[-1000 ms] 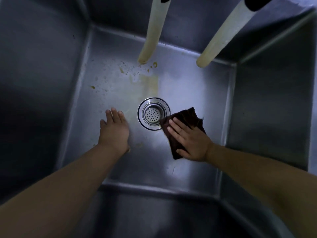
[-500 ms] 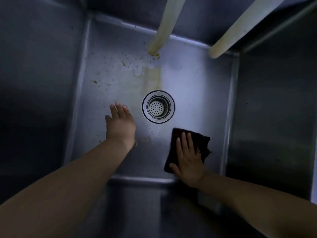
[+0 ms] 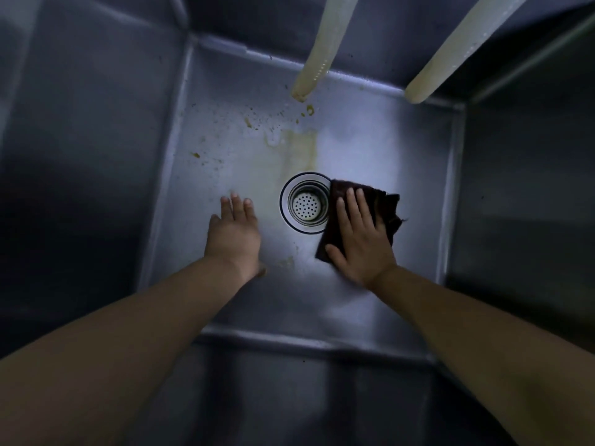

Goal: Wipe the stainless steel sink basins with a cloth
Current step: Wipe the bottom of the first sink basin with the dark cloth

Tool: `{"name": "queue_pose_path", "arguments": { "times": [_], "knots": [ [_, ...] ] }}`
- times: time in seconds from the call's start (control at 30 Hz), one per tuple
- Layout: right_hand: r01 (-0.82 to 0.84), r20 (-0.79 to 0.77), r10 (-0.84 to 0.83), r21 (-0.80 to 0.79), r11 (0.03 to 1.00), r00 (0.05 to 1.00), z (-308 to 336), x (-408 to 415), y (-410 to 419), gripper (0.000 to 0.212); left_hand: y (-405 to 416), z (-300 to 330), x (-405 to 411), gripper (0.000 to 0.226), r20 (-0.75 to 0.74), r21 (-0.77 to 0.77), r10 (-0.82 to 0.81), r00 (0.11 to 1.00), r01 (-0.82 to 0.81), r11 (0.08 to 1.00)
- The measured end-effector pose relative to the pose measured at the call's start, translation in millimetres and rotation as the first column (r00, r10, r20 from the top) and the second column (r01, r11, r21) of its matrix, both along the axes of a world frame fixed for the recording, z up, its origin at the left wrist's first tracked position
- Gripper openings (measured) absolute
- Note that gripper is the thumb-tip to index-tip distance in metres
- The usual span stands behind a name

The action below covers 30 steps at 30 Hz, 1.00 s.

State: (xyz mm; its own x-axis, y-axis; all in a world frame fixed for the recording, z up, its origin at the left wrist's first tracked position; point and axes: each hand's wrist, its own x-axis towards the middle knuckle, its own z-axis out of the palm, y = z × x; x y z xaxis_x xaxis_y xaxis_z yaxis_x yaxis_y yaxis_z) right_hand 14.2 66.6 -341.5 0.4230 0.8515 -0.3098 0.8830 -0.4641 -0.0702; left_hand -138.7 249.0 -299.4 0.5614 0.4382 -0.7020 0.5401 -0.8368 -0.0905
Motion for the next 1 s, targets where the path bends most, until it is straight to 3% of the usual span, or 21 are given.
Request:
{"name": "queue_pose_path", "arguments": {
  "times": [0.23,0.43,0.57,0.7,0.8,1.0],
  "knots": [
    [-0.220,-0.078,0.212,-0.119,0.968,0.974,22.3,-25.7,-79.0,0.084,36.5,50.2,-32.1,0.097,0.076,-0.066,-0.051,0.996,0.056,0.996],
    [-0.124,-0.083,0.115,-0.107,0.987,0.990,19.6,-44.5,-40.3,0.085,47.1,107.5,-84.1,0.043,0.166,0.037,-0.045,0.985,0.039,0.999],
    [-0.078,-0.093,0.071,-0.068,0.995,0.993,9.0,-78.5,11.2,0.088,45.7,103.4,-94.2,0.035,0.153,-0.019,0.046,0.987,-0.044,0.999],
    [-0.096,-0.092,0.094,-0.017,0.995,0.991,0.9,-106.5,54.6,0.090,61.5,88.5,-92.5,0.022,0.214,-0.114,0.241,0.947,-0.221,0.969],
    [-0.139,-0.083,0.140,0.018,0.990,0.987,-4.8,-121.1,80.9,0.091,70.2,80.7,-97.2,0.010,0.287,-0.058,0.250,0.925,-0.244,0.968],
    [-0.242,-0.125,0.246,0.049,0.969,0.961,-9.2,-140.8,103.1,0.089,70.5,71.2,-101.5,0.013,0.290,-0.020,0.257,0.922,-0.262,0.965]
  ]
}}
